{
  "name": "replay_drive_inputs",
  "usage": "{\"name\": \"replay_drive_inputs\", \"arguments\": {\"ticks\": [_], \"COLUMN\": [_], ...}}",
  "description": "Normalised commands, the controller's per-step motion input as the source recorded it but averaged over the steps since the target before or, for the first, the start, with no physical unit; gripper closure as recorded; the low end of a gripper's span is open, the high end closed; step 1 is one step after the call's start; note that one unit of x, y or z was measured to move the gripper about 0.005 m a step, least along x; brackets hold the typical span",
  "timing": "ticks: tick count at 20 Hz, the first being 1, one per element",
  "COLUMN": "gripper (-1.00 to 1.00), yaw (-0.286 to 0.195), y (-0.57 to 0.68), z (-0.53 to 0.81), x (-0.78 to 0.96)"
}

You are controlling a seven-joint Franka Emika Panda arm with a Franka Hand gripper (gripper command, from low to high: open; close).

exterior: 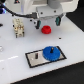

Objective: Insert the blue gear onto the right peg, followed by the red gear

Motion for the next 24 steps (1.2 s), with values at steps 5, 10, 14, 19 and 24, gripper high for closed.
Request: {"name": "replay_drive_inputs", "arguments": {"ticks": [5, 10, 14, 19, 24], "gripper": [-1.0, -1.0, 1.0, 1.0, 1.0], "yaw": [0.0, 0.0, 0.0, 0.0, 0.0], "y": [0.05, 0.03, 0.07, 0.05, 0.02], "z": [-0.36, -0.3, -0.13, -0.02, 0.0], "x": [-0.15, -0.18, -0.19, -0.07, -0.07]}}
